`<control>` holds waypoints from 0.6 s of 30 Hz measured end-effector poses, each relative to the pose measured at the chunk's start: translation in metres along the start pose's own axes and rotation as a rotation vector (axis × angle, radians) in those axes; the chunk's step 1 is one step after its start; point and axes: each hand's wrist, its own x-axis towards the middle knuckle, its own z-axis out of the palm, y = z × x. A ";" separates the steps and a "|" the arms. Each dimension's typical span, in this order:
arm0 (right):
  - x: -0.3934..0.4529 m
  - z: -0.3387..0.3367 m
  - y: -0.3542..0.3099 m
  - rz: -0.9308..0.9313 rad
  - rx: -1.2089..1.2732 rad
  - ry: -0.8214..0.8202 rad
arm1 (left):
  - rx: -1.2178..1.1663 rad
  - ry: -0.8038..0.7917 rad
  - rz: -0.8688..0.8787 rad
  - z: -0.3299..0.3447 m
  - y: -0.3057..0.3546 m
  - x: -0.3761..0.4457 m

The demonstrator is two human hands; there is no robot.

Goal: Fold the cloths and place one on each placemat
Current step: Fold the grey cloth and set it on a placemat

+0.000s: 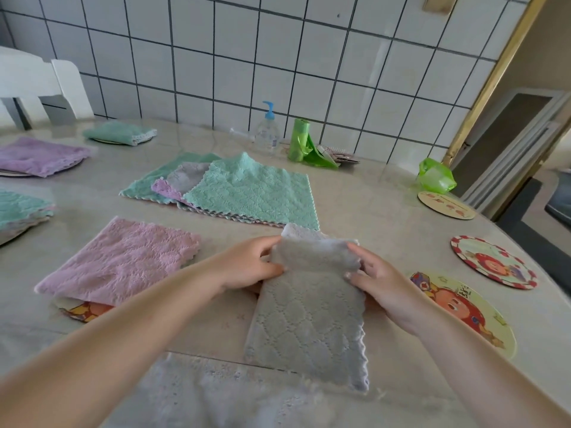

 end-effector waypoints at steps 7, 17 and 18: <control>-0.047 -0.007 -0.011 0.057 0.023 -0.080 | -0.173 -0.032 -0.015 -0.005 -0.009 -0.041; -0.067 -0.007 -0.020 0.129 -0.020 -0.217 | 0.251 -0.126 0.042 -0.007 -0.005 -0.063; -0.071 -0.007 -0.020 0.143 -0.047 -0.252 | 0.363 -0.146 0.080 -0.006 -0.005 -0.067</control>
